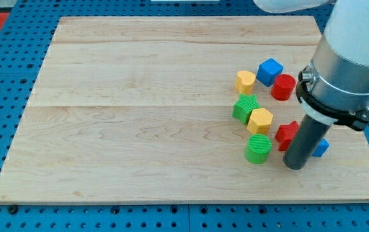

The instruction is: Move the arm towards the yellow hexagon

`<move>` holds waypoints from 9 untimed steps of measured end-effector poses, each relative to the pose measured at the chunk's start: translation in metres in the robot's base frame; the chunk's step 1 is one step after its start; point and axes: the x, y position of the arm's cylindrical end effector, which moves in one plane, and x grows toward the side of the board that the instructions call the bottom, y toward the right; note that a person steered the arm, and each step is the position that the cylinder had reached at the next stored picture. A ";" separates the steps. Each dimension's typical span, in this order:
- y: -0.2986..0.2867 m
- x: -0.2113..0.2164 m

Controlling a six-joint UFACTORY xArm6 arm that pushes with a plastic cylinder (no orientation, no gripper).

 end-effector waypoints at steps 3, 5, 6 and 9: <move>0.066 0.004; 0.060 -0.066; -0.009 -0.072; -0.010 -0.095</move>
